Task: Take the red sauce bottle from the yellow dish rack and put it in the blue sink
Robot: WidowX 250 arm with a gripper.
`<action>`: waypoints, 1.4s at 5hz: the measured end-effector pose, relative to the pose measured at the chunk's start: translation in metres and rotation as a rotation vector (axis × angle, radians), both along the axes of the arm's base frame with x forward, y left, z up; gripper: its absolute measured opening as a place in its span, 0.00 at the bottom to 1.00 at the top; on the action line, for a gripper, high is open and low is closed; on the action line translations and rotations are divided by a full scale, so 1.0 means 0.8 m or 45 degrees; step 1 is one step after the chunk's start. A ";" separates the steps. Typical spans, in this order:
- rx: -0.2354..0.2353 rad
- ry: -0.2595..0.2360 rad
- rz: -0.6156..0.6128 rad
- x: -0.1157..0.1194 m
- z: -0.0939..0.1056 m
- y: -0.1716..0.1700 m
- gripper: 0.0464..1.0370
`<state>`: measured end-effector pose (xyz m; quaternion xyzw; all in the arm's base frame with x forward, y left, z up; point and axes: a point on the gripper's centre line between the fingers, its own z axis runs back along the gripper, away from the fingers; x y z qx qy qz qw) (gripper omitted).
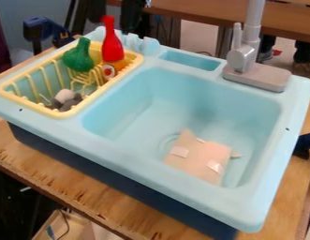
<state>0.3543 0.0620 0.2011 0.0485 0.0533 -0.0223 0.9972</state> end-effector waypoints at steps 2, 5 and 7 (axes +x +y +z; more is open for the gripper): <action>-0.018 0.062 0.025 -0.004 -0.021 -0.002 0.62; -0.024 -0.015 0.128 -0.020 0.014 0.002 0.32; -0.012 -0.117 0.105 -0.041 0.075 -0.056 0.32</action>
